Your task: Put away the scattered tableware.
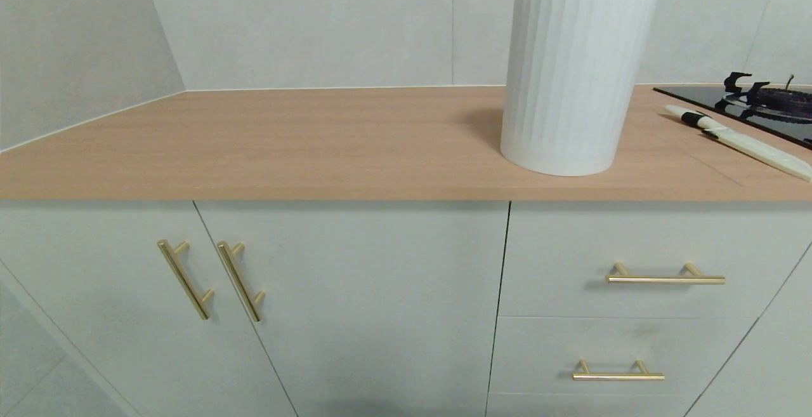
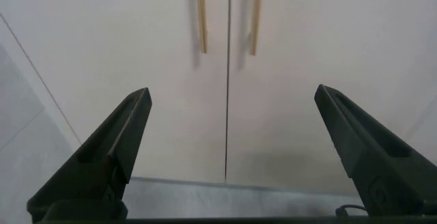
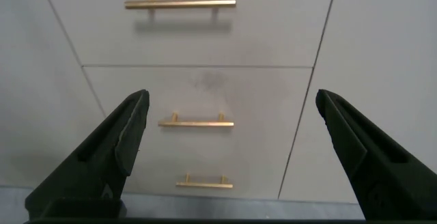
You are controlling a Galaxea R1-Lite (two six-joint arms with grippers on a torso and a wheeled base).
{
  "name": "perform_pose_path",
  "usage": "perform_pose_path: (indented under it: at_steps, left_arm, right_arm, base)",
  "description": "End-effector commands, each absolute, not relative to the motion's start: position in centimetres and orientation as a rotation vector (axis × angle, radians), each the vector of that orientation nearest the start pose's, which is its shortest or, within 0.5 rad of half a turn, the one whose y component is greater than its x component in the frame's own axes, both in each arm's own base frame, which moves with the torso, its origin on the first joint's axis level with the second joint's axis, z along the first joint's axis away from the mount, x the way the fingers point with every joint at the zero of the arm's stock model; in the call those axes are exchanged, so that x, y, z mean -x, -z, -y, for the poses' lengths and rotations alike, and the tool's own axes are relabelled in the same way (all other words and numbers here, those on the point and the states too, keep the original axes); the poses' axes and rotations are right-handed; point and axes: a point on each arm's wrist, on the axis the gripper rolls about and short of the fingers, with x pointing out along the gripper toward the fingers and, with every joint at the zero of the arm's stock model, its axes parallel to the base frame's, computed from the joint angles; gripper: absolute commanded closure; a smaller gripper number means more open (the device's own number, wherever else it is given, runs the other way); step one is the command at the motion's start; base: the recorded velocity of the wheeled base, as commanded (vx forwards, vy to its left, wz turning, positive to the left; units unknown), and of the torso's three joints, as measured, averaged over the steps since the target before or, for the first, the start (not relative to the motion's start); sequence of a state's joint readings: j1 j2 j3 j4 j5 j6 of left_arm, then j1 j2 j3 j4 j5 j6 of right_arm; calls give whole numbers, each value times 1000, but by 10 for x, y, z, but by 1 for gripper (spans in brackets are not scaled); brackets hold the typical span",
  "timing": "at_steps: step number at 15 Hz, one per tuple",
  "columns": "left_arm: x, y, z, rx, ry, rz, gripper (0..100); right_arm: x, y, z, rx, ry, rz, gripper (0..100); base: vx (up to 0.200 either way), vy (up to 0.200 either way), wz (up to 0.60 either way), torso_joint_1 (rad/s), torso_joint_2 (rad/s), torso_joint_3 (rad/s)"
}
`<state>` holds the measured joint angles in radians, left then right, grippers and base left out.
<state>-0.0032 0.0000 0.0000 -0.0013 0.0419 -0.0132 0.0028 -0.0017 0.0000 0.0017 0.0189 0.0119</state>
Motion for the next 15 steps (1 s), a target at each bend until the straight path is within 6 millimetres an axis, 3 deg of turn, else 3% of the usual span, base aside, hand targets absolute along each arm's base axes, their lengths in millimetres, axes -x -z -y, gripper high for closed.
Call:
perform_pose_path:
  at_steps: [1, 4, 14, 15]
  left_arm:
    - [23, -76, -1, 14, -40, 2, 0]
    - [23, -76, -1, 14, -40, 2, 0]
    - [23, -76, -1, 12, -40, 2, 0]
    - [23, -76, -1, 12, -40, 2, 0]
  right_arm:
    - [23, -75, 0, -12, -23, -2, 0]
    - [23, -75, 0, -12, -21, -2, 0]
    - [23, -75, 0, -12, -21, -2, 0]
    - [23, -75, 0, -12, -23, -2, 0]
  base:
    - [0, 0, 0, 0, 0, 0]
    - [0, 0, -600, -1, 1, 1]
    - [0, 0, 0, 0, 0, 0]
    - [0, -200, 0, -2, 2, 2]
